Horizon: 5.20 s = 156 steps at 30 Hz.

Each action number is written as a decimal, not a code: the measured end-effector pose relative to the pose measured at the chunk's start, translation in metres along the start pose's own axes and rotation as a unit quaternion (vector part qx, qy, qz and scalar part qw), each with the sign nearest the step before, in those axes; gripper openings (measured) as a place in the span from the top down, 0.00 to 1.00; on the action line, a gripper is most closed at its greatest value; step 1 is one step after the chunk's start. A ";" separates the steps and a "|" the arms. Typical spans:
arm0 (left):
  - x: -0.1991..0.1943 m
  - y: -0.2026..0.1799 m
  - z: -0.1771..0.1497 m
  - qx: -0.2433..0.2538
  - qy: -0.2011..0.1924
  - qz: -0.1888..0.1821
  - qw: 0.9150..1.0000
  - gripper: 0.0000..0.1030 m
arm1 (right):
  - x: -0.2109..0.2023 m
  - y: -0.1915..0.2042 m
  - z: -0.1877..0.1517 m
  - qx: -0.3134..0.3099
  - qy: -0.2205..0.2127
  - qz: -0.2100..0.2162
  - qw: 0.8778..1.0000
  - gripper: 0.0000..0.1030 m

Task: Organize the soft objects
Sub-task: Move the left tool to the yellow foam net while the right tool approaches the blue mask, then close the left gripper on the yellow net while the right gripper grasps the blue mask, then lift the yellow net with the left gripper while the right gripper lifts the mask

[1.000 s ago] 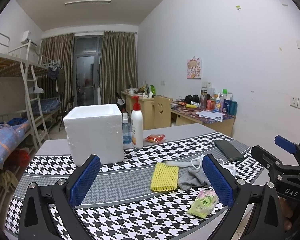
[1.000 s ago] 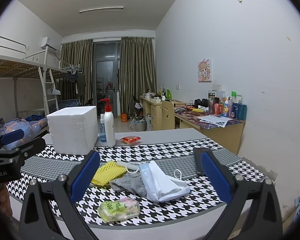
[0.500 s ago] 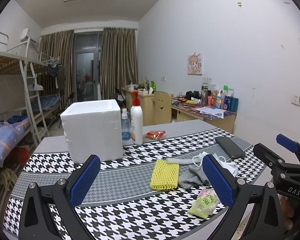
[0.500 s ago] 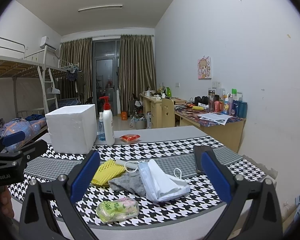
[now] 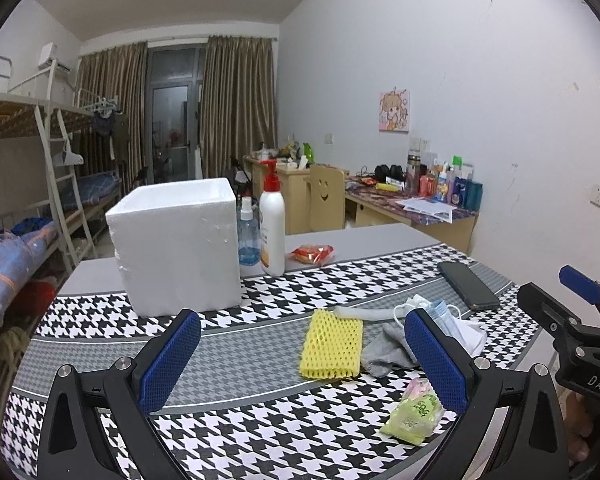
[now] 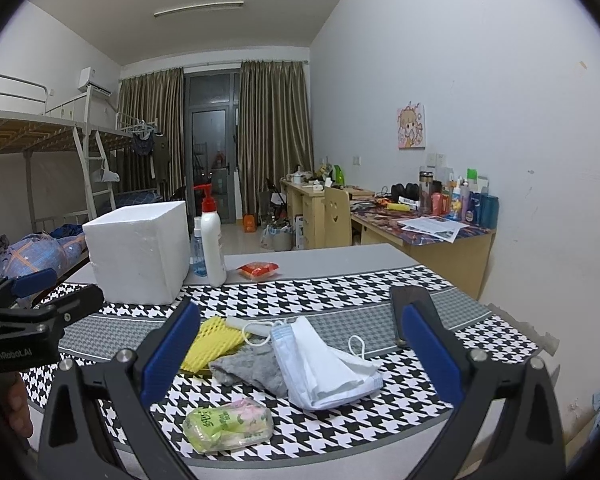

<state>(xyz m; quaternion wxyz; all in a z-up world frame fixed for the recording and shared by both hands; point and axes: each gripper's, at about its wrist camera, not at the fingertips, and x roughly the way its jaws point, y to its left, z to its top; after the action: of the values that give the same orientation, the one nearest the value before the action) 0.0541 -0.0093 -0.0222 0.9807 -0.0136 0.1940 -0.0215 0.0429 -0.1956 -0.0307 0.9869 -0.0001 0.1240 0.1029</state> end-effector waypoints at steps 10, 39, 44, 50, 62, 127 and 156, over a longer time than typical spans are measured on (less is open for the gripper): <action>0.028 -0.005 -0.001 0.009 0.039 -0.012 0.999 0.01 | 0.020 -0.006 -0.006 0.001 0.029 -0.002 1.000 0.01; 0.112 -0.008 -0.016 0.017 0.158 -0.046 0.986 0.01 | 0.073 -0.026 -0.021 0.009 0.104 -0.012 0.994 0.01; 0.133 -0.008 -0.022 0.007 0.193 -0.057 0.980 0.01 | 0.080 -0.028 -0.025 0.007 0.113 -0.010 0.993 0.01; 0.145 -0.007 -0.026 -0.004 0.212 -0.064 0.975 0.09 | 0.085 -0.033 -0.025 0.009 0.120 -0.001 0.993 0.01; 0.165 -0.011 -0.035 -0.002 0.247 -0.078 0.966 0.35 | 0.093 -0.038 -0.034 0.000 0.140 0.003 0.990 0.01; 0.138 -0.008 -0.032 -0.012 0.190 -0.161 0.969 0.80 | 0.098 -0.026 -0.045 -0.034 0.232 0.114 0.965 0.85; 0.082 0.002 -0.012 -0.003 0.121 -0.165 0.979 0.80 | 0.056 -0.029 0.016 0.024 0.130 0.135 0.982 0.92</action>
<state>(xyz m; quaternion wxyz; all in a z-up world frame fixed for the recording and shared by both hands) 0.1253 -0.0118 -0.0639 0.9328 -0.0453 0.3062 -0.1843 0.1057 -0.2122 -0.0297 0.9390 0.0264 0.2529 0.2315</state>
